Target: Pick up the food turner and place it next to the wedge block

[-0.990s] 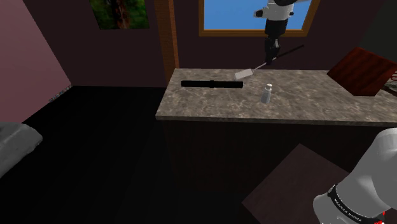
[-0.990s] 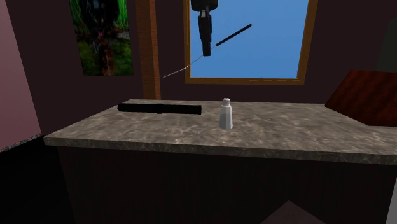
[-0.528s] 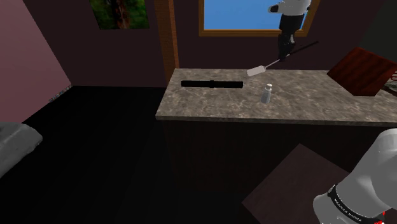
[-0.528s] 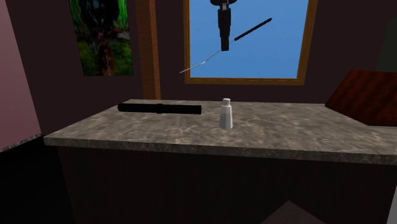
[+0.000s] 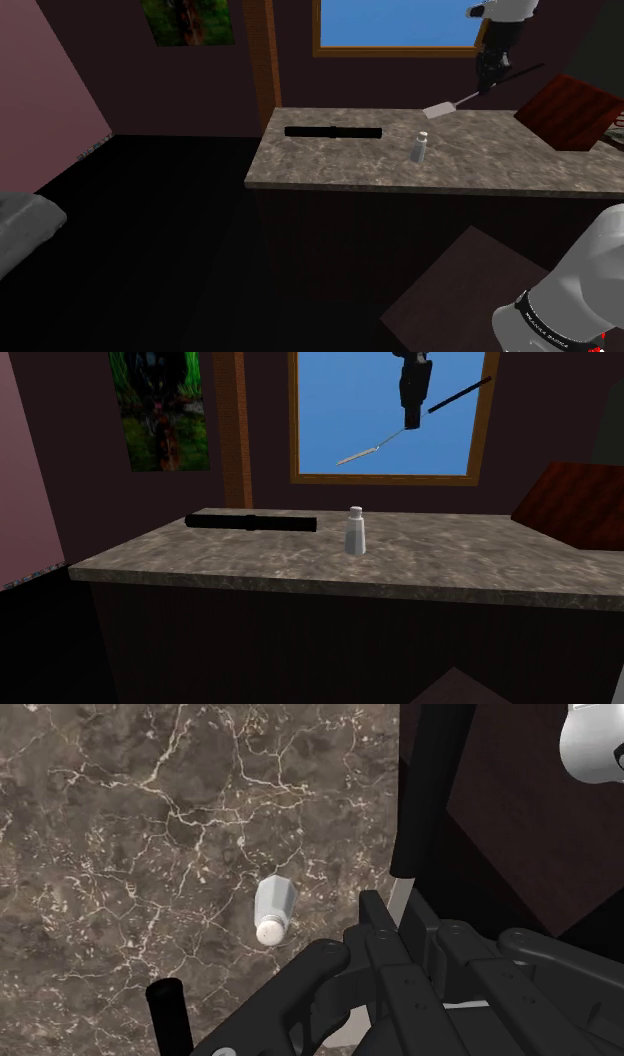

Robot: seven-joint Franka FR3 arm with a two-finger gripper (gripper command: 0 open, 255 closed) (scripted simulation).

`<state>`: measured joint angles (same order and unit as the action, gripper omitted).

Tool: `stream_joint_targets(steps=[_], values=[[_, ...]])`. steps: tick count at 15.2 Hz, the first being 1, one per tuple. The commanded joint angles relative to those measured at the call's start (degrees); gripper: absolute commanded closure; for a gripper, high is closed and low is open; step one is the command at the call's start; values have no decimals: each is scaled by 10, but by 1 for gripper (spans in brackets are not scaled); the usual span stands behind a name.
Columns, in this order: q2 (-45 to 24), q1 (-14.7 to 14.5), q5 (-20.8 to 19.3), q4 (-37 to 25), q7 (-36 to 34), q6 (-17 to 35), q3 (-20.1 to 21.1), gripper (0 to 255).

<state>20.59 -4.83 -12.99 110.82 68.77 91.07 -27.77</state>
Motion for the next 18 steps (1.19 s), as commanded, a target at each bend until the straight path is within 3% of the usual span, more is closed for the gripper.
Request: stream_joint_targets(steps=[1,9,18], values=[[15,10,-12,14,21,4,-14,255],[43,48,-51,16,121,2,-83,255],[24,72,-73,-29,253,9,-189,255]])
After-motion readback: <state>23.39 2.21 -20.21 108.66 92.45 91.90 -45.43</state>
